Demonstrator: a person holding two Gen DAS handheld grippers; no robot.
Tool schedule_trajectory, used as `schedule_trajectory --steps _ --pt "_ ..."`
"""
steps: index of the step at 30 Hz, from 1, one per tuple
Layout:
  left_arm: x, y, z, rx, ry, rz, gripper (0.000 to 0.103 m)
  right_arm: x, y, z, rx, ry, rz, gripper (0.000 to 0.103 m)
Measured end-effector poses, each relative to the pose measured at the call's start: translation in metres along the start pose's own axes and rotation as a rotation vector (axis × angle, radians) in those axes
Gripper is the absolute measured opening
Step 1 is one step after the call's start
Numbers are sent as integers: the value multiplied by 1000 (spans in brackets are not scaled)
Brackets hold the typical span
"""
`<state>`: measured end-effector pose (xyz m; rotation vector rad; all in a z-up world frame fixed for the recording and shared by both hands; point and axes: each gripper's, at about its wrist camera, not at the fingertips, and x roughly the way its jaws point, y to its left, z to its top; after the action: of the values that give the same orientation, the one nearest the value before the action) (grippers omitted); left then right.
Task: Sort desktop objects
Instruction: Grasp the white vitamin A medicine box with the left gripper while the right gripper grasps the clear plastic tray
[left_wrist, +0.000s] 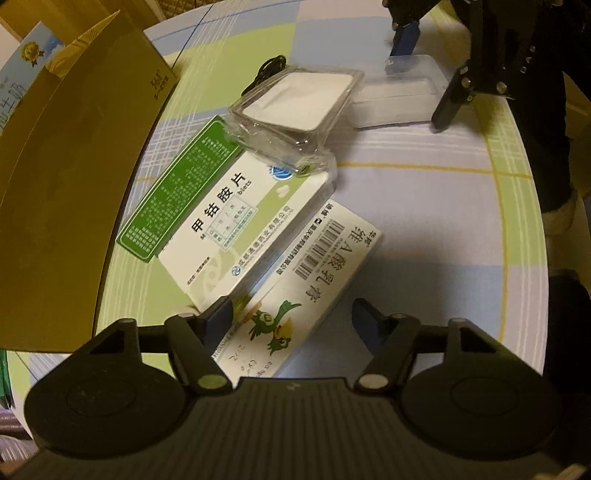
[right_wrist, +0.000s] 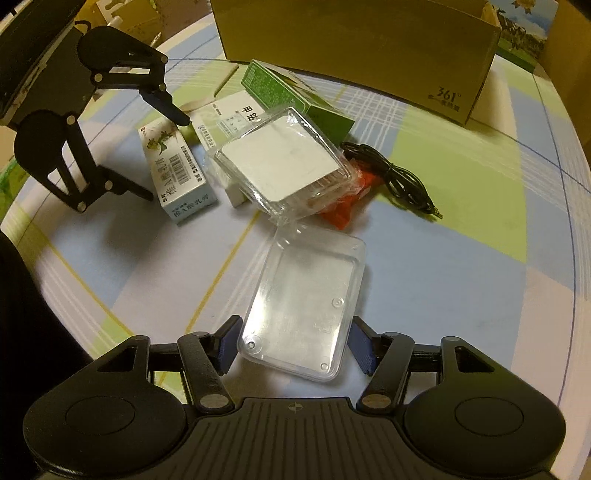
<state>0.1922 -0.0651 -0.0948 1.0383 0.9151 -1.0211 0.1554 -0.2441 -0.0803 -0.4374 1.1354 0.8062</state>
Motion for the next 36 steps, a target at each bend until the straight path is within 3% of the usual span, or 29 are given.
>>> schedule_trajectory --steps 3,6,9,16,19,26,36 --pt "-6 2 0 -43 22 -33 53 0 3 0 -10 -5 -4 59" --pt "-12 1 -1 -110 37 -129 47 0 3 0 -5 -11 1 59" --pt "-15 -3 0 -143 42 -179 46 0 5 -1 2 -16 7 59" --pt "-7 -19 7 -235 43 -136 44 -2 1 -6 61 -48 5 59" --pt "-3 -24 8 -283 43 -117 37 -3 -4 -6 120 -72 10 59" --pt "-4 -25 10 -464 26 -77 34 -2 -5 -4 203 -135 -18 61" --pt "-5 -29 12 -576 20 -20 34 6 8 -2 181 -173 -99 60"
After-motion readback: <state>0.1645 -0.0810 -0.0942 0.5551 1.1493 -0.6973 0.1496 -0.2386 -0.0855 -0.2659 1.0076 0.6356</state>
